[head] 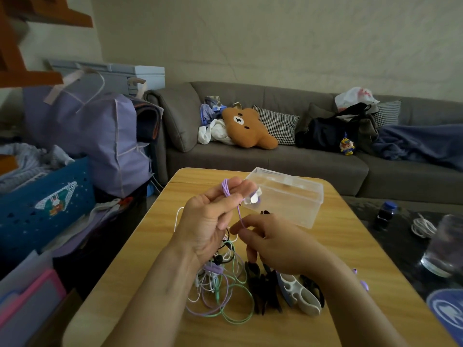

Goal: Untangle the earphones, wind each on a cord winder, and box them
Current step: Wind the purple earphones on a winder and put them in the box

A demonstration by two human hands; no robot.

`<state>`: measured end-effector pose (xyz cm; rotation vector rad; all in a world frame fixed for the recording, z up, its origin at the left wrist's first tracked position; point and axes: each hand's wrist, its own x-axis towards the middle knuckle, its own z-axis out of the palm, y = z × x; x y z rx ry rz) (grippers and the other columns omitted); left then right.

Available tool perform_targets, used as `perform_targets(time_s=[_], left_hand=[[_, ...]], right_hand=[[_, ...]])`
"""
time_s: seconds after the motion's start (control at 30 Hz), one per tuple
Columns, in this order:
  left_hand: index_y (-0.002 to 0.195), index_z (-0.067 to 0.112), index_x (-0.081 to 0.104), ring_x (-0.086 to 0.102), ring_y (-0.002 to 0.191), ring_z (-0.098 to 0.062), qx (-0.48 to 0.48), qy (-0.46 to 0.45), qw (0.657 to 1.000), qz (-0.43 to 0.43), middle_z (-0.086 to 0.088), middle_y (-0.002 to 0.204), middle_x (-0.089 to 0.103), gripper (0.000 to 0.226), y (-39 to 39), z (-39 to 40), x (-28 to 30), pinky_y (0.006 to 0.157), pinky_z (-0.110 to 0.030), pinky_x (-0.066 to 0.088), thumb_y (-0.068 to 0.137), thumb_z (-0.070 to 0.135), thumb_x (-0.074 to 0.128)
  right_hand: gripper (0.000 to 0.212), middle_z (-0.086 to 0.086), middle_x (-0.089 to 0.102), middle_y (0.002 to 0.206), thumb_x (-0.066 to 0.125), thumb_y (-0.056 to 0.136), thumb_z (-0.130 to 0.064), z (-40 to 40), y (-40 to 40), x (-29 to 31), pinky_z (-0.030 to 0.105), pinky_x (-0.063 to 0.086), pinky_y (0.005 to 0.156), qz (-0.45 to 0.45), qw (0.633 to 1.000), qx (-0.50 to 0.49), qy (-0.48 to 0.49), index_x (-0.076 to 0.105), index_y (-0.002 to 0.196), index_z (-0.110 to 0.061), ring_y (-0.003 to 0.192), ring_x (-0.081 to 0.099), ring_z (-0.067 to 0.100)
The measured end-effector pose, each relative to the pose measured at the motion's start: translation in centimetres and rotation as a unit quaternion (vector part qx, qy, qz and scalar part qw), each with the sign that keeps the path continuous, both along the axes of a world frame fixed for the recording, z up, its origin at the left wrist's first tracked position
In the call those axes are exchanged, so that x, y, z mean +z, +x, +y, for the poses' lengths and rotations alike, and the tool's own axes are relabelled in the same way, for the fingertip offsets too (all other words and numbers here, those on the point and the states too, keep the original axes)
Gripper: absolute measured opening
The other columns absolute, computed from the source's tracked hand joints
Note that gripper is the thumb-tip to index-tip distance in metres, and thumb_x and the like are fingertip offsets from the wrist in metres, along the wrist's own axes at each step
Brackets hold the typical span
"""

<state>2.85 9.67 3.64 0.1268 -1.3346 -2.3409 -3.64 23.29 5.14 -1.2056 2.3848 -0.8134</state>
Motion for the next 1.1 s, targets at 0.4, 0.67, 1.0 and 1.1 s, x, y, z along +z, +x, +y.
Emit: perform_targets(time_s=[0.4, 0.67, 1.0, 1.1], left_hand=[[0.098, -0.001, 0.063, 0.055, 0.067, -0.005, -0.080, -0.379, 0.910, -0.149, -0.008, 0.086, 0.065, 0.035, 0.7, 1.0, 0.4, 0.059, -0.015, 0.036, 0.105, 0.026, 0.042], [0.051, 0.021, 0.042, 0.024, 0.036, -0.007, -0.051, 0.049, 0.997, -0.029, 0.006, 0.045, 0.030, 0.039, 0.6, 0.0, 1.3, 0.049, -0.024, 0.014, 0.087, 0.032, 0.051], [0.110, 0.009, 0.060, 0.070, 0.109, -0.021, 0.044, 0.228, 0.965, 0.120, -0.010, 0.115, 0.073, 0.024, 0.8, -2.4, 1.1, 0.063, -0.021, 0.036, 0.104, 0.019, 0.039], [0.118, 0.009, 0.059, 0.065, 0.118, -0.019, 0.124, 0.124, 0.980, 0.096, -0.010, 0.129, 0.067, 0.030, 0.8, -3.0, 0.9, 0.072, -0.025, 0.032, 0.089, 0.012, 0.052]], right_hand=[[0.025, -0.006, 0.055, 0.053, 0.064, 0.089, -0.043, 3.6, -1.3, 3.1, 0.023, 0.038, 0.051, -0.011, 0.992, -0.027, -0.126, 0.074, 0.079, -0.023, 0.049, 0.046, 0.007], [0.029, 0.011, 0.050, 0.061, 0.059, 0.090, -0.049, 3.5, -1.5, 2.7, 0.037, 0.037, 0.060, -0.055, 0.980, -0.033, -0.188, 0.076, 0.084, -0.027, 0.059, 0.041, 0.020], [0.027, -0.014, 0.051, 0.050, 0.050, 0.102, -0.038, 1.9, -1.3, 0.7, 0.021, 0.039, 0.056, -0.047, 0.999, 0.012, -0.017, 0.070, 0.087, -0.027, 0.047, 0.045, 0.000], [0.027, -0.008, 0.049, 0.054, 0.051, 0.103, -0.034, 2.2, -1.7, 0.6, 0.024, 0.040, 0.055, -0.094, 0.995, 0.005, -0.026, 0.070, 0.091, -0.019, 0.049, 0.044, 0.007]])
